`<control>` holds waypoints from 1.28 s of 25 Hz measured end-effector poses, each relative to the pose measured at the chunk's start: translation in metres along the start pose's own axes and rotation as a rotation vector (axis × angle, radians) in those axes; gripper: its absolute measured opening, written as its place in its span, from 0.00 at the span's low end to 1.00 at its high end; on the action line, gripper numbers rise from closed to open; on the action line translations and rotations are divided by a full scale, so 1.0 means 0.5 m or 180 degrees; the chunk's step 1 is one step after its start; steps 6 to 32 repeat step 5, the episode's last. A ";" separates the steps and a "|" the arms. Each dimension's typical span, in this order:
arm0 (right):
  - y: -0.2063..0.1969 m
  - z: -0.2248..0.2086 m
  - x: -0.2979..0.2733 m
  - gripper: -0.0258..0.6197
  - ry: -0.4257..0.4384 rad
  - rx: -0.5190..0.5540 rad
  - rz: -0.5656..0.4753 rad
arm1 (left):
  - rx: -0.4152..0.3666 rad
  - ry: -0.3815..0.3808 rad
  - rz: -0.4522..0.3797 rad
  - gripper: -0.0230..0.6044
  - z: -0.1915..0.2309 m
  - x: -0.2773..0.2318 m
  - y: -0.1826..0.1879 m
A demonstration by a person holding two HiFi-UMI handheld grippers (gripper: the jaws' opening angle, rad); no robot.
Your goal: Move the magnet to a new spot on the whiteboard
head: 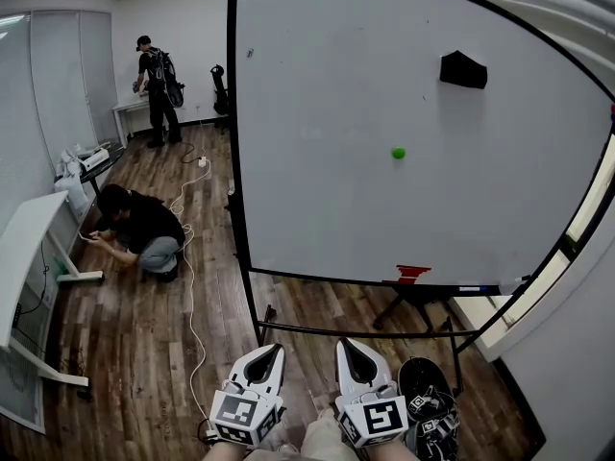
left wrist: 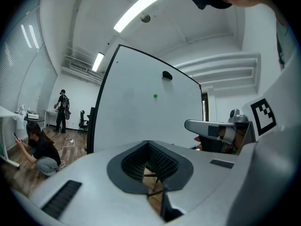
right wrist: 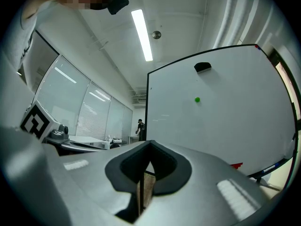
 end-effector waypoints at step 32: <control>0.004 -0.003 -0.007 0.05 0.0019 0.0018 -0.0003 | 0.0002 -0.0018 -0.0014 0.05 0.001 -0.008 0.006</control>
Point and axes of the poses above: the fingertips, and each gripper's own axes: x backward along the fingers, z to its left, y out of its top, the point moved 9 cm from there along x, backward along the fingers, and after that the axes turned 13 degrees about y, right-handed, at the moved point
